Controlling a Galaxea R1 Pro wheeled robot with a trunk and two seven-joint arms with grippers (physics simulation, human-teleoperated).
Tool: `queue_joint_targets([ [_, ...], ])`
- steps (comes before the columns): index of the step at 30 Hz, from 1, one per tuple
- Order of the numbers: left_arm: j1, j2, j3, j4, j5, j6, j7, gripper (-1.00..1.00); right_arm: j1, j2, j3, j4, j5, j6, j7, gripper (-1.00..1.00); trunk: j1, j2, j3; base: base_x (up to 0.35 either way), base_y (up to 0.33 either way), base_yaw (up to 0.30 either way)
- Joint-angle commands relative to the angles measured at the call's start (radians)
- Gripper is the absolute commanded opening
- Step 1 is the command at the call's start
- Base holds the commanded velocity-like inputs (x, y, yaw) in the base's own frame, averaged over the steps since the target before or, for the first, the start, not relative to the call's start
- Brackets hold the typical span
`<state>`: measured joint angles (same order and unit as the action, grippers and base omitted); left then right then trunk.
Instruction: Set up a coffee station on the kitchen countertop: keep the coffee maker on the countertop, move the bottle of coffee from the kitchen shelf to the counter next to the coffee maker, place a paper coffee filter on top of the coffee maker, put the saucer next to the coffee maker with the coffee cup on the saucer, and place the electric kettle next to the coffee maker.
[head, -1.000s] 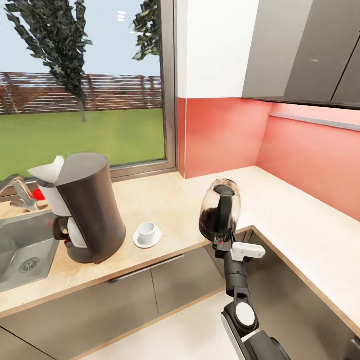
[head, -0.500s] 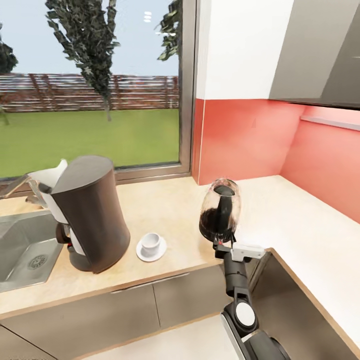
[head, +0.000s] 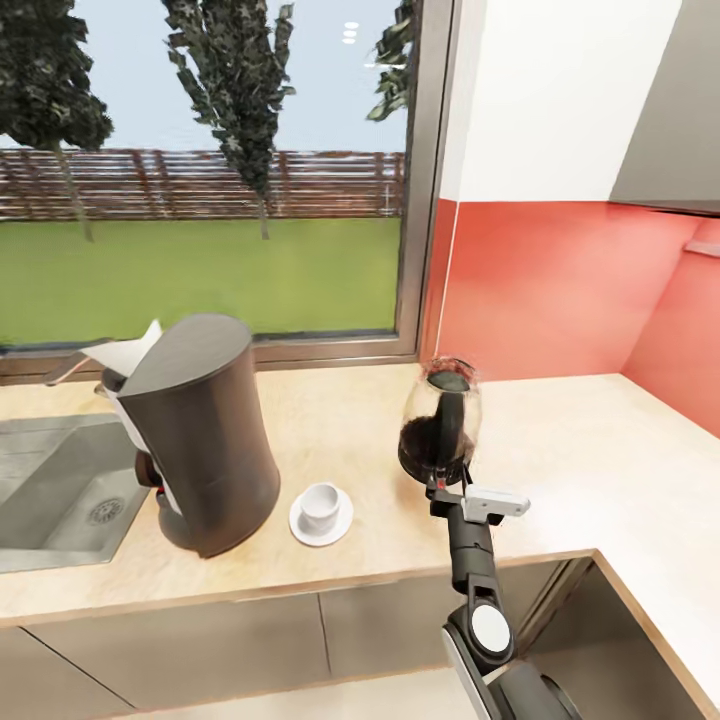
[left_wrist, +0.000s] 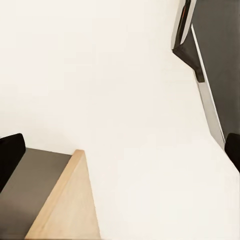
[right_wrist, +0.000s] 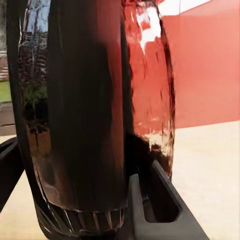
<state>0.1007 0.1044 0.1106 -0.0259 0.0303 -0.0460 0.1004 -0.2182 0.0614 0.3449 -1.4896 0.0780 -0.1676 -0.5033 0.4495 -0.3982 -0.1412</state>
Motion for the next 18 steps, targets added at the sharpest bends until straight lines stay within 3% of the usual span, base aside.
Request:
queue_joint_targets([
  [1, 0.001, 0.000, 0.006, -0.002, 0.003, -0.002, 0.001, 1.00, -0.001, 0.000, 0.002, 0.000, 0.014, 0.002, -0.008, -1.00, 0.001, -0.002, -0.002, 0.010, -0.005, 0.274],
  [11, 0.001, -0.002, 0.006, -0.002, 0.003, -0.003, 0.001, 1.00, -0.001, 0.000, 0.002, 0.000, 0.013, 0.002, -0.008, -1.00, 0.001, -0.002, -0.002, 0.001, -0.001, 0.274],
  [18, 0.001, -0.001, 0.007, -0.002, 0.003, 0.001, 0.001, 1.00, -0.001, 0.003, -0.005, -0.002, 0.014, 0.003, -0.007, -1.00, 0.001, -0.002, -0.002, 0.000, 0.000, 0.053],
])
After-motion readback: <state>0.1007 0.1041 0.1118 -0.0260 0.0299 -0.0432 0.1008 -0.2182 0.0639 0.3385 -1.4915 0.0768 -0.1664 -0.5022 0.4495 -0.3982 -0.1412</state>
